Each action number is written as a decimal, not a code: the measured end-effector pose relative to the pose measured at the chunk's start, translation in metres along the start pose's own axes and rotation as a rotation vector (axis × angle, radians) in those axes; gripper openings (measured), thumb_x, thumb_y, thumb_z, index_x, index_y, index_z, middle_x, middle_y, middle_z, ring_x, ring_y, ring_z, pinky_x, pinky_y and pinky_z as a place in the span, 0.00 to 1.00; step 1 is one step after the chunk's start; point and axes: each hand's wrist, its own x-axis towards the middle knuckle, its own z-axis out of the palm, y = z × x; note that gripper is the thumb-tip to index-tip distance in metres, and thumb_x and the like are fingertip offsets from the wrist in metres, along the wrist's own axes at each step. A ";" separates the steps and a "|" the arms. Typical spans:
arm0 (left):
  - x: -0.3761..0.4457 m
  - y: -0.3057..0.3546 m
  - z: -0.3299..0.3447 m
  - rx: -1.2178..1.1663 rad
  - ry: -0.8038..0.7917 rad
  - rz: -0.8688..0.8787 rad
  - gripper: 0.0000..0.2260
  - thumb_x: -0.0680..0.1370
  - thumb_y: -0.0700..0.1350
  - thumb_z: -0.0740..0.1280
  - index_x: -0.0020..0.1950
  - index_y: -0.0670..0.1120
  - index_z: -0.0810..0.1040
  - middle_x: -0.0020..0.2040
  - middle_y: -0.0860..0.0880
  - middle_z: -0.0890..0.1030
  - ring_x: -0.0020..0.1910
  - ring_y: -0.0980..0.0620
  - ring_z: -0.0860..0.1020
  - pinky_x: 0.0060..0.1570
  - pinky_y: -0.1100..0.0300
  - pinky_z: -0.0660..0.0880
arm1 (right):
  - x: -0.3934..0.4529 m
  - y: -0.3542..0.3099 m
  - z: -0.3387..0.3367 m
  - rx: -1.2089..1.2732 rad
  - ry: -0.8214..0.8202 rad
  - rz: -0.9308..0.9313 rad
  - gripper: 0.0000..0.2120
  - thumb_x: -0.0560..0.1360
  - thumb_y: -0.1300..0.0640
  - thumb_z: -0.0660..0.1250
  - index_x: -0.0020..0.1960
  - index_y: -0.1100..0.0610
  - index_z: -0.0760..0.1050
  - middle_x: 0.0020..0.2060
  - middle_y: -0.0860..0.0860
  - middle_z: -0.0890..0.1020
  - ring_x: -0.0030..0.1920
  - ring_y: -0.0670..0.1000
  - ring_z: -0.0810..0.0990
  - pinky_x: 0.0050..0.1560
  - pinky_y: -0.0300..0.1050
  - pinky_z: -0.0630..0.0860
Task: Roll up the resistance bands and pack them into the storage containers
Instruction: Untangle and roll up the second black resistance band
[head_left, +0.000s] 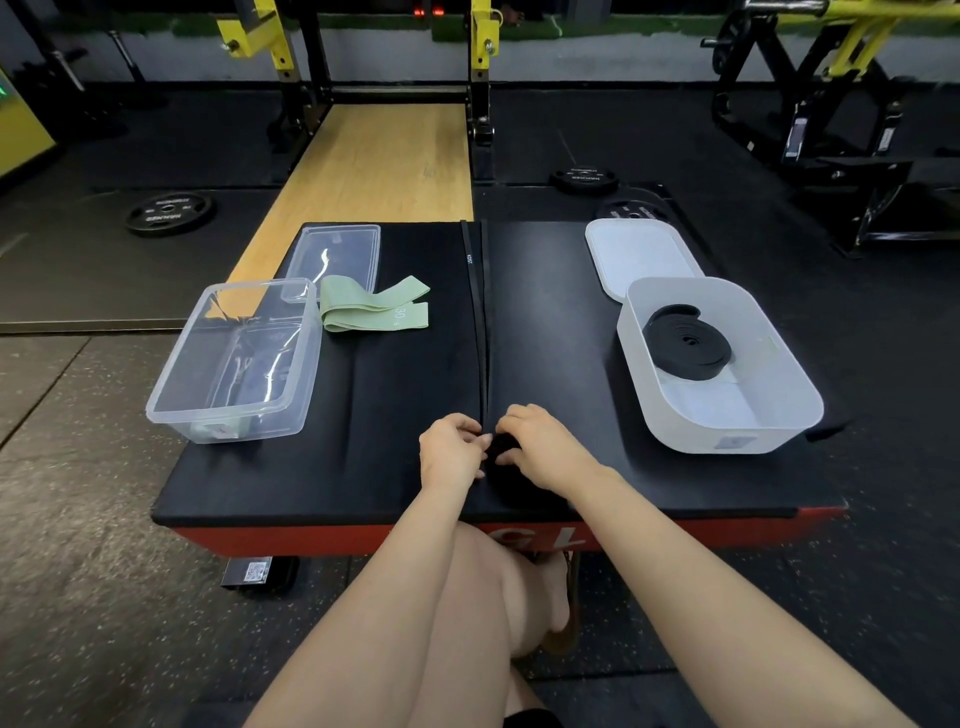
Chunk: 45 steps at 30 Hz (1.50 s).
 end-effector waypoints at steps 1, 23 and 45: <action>0.000 0.000 -0.001 -0.007 -0.013 0.000 0.06 0.75 0.39 0.70 0.52 0.42 0.78 0.43 0.47 0.80 0.36 0.54 0.79 0.28 0.66 0.77 | 0.001 0.001 -0.002 -0.009 -0.020 -0.018 0.16 0.76 0.55 0.68 0.61 0.60 0.74 0.54 0.53 0.75 0.56 0.53 0.70 0.55 0.41 0.65; 0.003 0.006 0.004 0.383 0.039 0.000 0.06 0.76 0.48 0.67 0.52 0.53 0.78 0.50 0.53 0.82 0.52 0.51 0.78 0.44 0.60 0.71 | -0.007 -0.012 0.024 0.147 0.248 0.228 0.17 0.75 0.50 0.67 0.57 0.61 0.73 0.53 0.54 0.75 0.56 0.53 0.70 0.52 0.41 0.66; 0.013 -0.001 0.003 0.293 -0.020 0.058 0.06 0.75 0.47 0.69 0.50 0.48 0.79 0.49 0.51 0.81 0.50 0.50 0.78 0.47 0.58 0.74 | 0.010 0.013 -0.009 0.071 -0.090 -0.045 0.21 0.73 0.55 0.71 0.64 0.56 0.74 0.55 0.50 0.75 0.58 0.50 0.72 0.58 0.44 0.69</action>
